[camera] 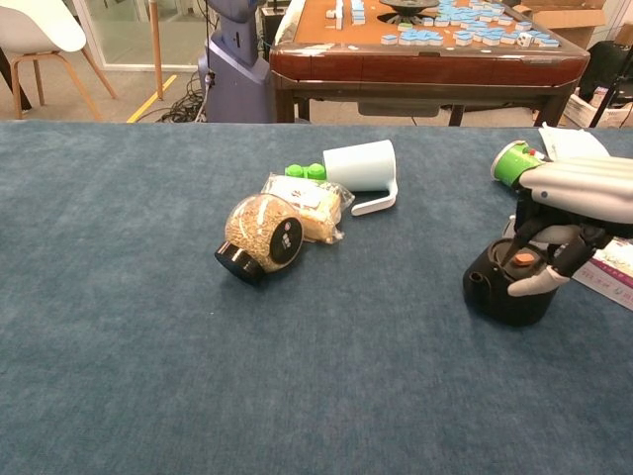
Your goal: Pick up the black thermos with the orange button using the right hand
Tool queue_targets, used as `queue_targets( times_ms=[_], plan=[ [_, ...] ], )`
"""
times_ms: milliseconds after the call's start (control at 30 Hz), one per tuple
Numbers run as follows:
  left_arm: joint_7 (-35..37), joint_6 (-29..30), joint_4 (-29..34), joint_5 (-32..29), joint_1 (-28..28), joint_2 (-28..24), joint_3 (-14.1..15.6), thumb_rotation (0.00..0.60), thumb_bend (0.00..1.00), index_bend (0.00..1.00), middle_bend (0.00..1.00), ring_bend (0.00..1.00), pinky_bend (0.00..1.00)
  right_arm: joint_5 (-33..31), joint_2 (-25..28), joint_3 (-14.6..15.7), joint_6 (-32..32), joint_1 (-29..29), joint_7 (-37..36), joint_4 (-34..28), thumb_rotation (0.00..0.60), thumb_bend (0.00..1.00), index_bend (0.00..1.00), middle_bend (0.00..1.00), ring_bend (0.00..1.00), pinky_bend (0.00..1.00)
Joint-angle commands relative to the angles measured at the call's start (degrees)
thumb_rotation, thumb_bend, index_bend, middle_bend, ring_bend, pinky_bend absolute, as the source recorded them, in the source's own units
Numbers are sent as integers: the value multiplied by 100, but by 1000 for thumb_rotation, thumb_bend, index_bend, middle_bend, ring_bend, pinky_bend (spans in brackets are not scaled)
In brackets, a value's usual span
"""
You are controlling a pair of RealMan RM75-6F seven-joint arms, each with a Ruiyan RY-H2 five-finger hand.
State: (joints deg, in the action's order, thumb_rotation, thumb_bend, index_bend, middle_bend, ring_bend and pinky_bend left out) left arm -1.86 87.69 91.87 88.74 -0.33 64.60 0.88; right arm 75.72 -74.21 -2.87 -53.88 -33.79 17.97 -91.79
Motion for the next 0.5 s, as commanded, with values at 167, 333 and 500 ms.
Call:
queue_targets(
  times_ms=[167,333,500],
  plan=[
    [-34,-15,44,12,-14,-11,2,600,295,110,67,130,15,68,139,-77,-63,-6,-265,-107,278,0,1000,997,874,115],
    [-39,-23,74,24,-23,-26,3,600,293,110,68,130,15,114,261,-131,-135,-11,-334,-254,182,0,1000,999,876,115],
    [-53,-2,87,35,-18,-37,3,600,293,110,67,130,15,125,305,-193,-275,-18,-147,-358,181,28,1000,1000,881,121]
  ],
)
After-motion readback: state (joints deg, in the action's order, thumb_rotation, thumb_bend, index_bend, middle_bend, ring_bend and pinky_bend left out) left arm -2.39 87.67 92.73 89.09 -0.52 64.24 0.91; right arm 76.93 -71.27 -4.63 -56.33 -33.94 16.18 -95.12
